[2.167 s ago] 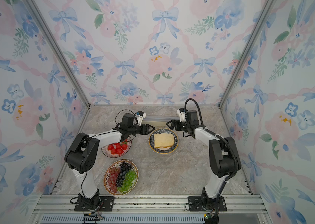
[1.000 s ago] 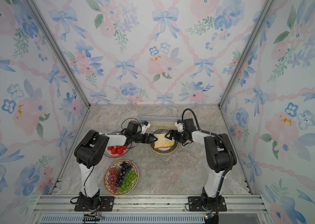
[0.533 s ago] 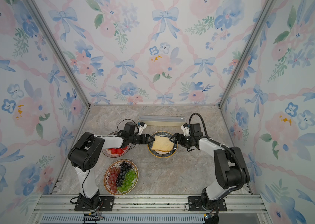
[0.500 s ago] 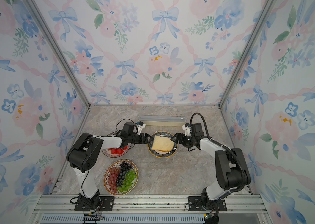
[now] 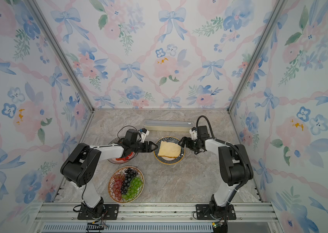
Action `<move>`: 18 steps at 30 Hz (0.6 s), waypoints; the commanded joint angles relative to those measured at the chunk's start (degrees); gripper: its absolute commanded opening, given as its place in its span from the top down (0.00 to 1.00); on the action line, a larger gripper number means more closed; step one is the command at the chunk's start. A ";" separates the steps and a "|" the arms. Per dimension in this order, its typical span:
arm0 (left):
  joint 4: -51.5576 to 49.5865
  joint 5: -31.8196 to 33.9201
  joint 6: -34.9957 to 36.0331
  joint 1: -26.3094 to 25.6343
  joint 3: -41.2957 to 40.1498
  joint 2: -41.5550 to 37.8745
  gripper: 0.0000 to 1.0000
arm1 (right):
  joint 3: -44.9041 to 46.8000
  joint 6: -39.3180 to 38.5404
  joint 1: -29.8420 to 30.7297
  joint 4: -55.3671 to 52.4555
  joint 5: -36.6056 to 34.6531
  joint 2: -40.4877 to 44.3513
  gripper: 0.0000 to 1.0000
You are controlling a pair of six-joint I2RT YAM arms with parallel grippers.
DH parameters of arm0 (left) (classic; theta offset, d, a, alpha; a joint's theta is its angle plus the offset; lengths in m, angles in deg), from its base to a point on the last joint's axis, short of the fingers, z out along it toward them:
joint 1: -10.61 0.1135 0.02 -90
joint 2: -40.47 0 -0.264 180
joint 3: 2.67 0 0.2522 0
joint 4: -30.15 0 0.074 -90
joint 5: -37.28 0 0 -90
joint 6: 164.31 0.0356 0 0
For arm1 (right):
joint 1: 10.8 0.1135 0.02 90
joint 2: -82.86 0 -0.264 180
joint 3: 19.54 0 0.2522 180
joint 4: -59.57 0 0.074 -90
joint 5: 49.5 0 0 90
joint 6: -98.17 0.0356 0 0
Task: Wrap the plate with plastic wrap
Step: Cover the plate with plastic wrap.
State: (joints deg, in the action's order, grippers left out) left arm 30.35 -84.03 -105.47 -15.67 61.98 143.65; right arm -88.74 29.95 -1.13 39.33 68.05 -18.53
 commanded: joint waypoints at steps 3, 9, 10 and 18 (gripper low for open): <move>-0.96 -0.83 -0.57 -1.68 1.77 2.84 0.27 | -1.01 3.72 3.37 0.33 1.12 -2.84 0.02; -0.94 -1.84 -1.18 -3.30 4.26 4.36 0.27 | 2.53 7.80 5.58 3.05 4.91 -0.75 0.01; -0.93 -2.07 -1.21 -3.57 4.87 4.72 0.27 | 2.98 7.99 6.00 3.05 5.27 -0.04 0.01; -0.99 -1.93 -1.52 -4.76 10.56 8.62 0.27 | 9.40 10.82 7.99 1.95 4.48 7.49 0.01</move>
State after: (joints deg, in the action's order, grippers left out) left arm 28.47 -84.66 -106.59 -19.54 69.68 150.69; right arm -82.05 38.08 5.47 43.31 71.52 -14.02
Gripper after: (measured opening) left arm 0.729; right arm 0.992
